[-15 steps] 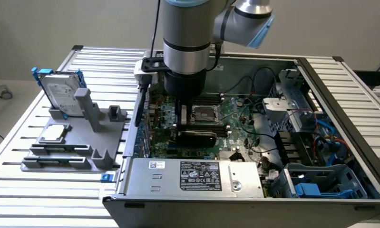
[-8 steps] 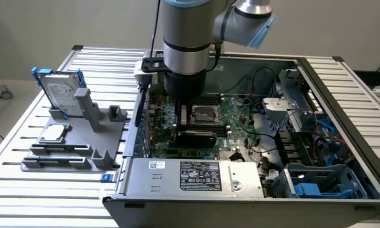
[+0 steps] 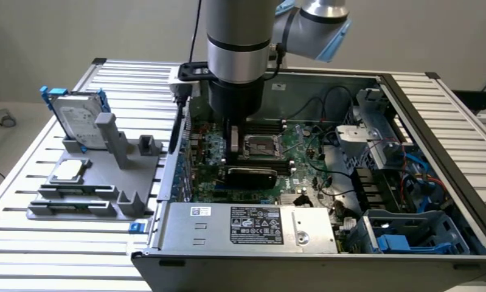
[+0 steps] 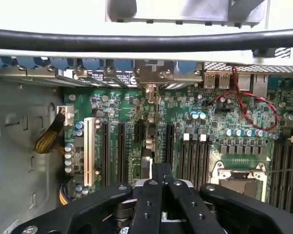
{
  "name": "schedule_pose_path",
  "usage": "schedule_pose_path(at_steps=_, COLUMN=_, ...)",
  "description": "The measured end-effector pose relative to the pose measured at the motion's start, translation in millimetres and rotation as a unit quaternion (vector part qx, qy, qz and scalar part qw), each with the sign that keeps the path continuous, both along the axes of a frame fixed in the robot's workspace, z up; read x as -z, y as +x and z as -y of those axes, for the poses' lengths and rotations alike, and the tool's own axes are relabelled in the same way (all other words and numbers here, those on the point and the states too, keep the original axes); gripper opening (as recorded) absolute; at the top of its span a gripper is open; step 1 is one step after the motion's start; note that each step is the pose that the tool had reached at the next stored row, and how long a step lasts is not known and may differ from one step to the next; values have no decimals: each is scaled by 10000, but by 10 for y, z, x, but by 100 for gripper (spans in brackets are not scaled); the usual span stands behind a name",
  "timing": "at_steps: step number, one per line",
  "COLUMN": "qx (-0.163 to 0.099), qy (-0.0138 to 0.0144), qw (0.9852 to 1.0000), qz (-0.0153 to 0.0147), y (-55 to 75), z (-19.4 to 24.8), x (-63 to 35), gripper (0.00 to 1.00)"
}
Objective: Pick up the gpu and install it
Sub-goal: 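Press down on the gpu until it lock into place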
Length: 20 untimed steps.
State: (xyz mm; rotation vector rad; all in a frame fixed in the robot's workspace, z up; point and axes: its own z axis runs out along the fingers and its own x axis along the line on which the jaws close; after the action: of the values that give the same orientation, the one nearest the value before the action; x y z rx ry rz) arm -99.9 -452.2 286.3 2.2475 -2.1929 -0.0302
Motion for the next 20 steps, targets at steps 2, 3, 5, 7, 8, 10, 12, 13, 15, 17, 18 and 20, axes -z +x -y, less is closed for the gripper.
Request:
schedule_pose_path(at_steps=2, qx=0, qy=0, qw=10000, qz=0, y=-57, z=3, x=-11, gripper=11)
schedule_pose_path(at_steps=3, qx=0, qy=-1, qw=10000, qz=0, y=-96, z=5, x=-14, gripper=11)
schedule_pose_path(at_steps=5, qx=-1, qy=-1, qw=10000, qz=-1, y=-172, z=9, x=-18, gripper=11)
schedule_pose_path(at_steps=7, qx=0, qy=-1, qw=10000, qz=-2, y=-243, z=12, x=-20, gripper=11)
schedule_pose_path(at_steps=8, qx=0, qy=0, qw=10000, qz=-2, y=-277, z=13, x=-20, gripper=11)
schedule_pose_path(at_steps=10, qx=-1, qy=-3, qw=10000, qz=-4, y=-341, z=15, x=-21, gripper=11)
schedule_pose_path(at_steps=12, qx=0, qy=-11, qw=10000, qz=-8, y=-384, z=15, x=-23, gripper=11)
schedule_pose_path(at_steps=13, qx=0, qy=-20, qw=10000, qz=-11, y=-400, z=15, x=-25, gripper=11)
schedule_pose_path(at_steps=15, qx=-1, qy=-48, qw=10000, qz=-11, y=-421, z=15, x=-33, gripper=11)
schedule_pose_path(at_steps=17, qx=-1, qy=-82, qw=10000, qz=-12, y=-426, z=16, x=-57, gripper=11)
schedule_pose_path(at_steps=18, qx=-2, qy=-94, qw=10000, qz=-13, y=-426, z=16, x=-72, gripper=11)
schedule_pose_path(at_steps=20, qx=-2, qy=-114, qw=9999, qz=-14, y=-426, z=15, x=-107, gripper=11)
